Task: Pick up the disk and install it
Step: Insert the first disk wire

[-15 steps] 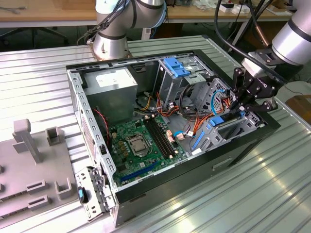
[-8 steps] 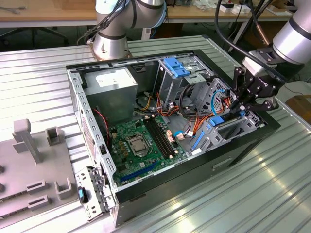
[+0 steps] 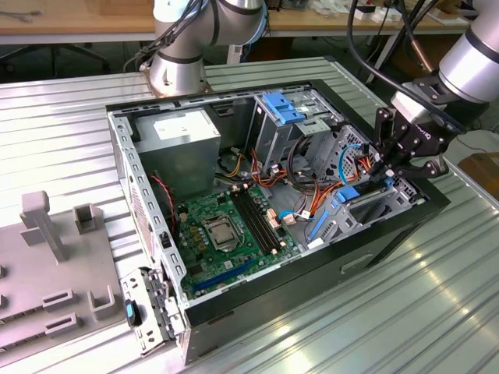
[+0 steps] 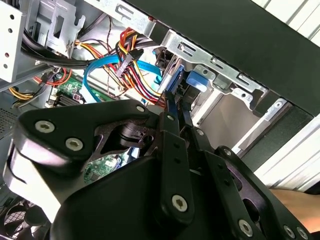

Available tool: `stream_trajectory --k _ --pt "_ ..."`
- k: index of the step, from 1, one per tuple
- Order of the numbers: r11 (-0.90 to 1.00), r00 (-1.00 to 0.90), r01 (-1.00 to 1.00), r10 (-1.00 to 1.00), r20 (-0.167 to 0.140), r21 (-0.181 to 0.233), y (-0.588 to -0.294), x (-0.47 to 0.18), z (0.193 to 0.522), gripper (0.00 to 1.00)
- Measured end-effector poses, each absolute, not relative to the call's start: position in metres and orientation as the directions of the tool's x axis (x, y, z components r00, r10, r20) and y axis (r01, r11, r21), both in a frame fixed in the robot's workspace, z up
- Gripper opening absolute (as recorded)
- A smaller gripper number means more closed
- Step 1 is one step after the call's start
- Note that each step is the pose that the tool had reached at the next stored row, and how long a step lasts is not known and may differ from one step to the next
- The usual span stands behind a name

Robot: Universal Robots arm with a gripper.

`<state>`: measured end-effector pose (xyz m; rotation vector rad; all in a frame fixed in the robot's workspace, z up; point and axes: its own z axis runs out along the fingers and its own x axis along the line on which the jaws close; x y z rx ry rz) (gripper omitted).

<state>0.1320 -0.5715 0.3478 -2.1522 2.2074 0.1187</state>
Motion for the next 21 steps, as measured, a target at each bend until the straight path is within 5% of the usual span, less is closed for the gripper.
stream_trajectory --k 21 --pt "0.024 -0.026 -1.0 -0.995 -0.094 0.016 -0.5725 0.1313 0.3427 0.17"
